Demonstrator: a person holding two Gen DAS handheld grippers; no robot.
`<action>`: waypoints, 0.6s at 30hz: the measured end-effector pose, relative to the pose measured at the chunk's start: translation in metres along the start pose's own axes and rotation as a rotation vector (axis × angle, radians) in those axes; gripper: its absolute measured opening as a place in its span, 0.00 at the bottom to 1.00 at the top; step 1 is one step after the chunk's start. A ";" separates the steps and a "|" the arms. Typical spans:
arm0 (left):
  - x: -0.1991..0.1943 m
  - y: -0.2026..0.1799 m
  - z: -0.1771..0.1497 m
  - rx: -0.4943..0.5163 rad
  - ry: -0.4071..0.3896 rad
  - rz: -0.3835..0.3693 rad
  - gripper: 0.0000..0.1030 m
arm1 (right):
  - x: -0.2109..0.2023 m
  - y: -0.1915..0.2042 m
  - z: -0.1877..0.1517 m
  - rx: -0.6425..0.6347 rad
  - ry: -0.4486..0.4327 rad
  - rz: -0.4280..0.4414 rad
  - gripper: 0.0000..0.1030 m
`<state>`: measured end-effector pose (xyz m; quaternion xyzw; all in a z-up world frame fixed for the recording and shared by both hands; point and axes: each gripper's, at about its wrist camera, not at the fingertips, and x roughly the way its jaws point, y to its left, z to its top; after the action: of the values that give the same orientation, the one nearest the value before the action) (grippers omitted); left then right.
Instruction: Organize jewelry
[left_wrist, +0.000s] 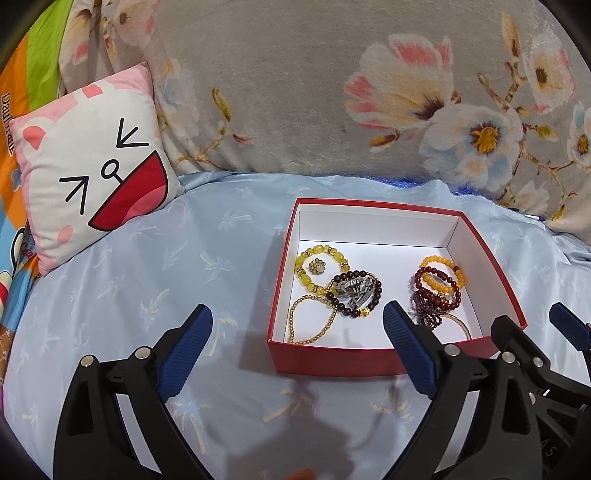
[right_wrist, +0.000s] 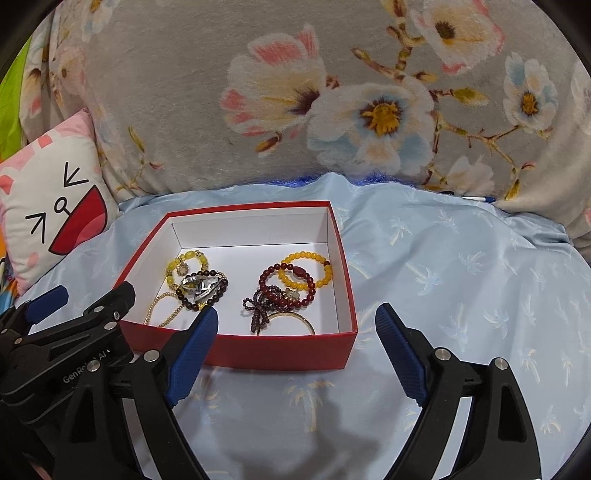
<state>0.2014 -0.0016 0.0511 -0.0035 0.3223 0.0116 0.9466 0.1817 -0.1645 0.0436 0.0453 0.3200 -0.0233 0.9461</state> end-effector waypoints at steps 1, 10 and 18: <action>0.000 0.000 0.000 0.002 0.002 0.002 0.87 | 0.000 0.000 0.000 -0.001 0.001 -0.003 0.81; 0.001 0.000 0.000 0.009 0.012 -0.002 0.87 | 0.002 0.000 -0.001 -0.001 0.006 -0.014 0.81; 0.001 -0.001 0.000 0.010 0.012 -0.002 0.87 | 0.001 -0.001 -0.001 0.000 0.006 -0.012 0.81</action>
<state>0.2022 -0.0024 0.0506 0.0010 0.3279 0.0089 0.9447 0.1819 -0.1651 0.0415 0.0433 0.3232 -0.0287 0.9449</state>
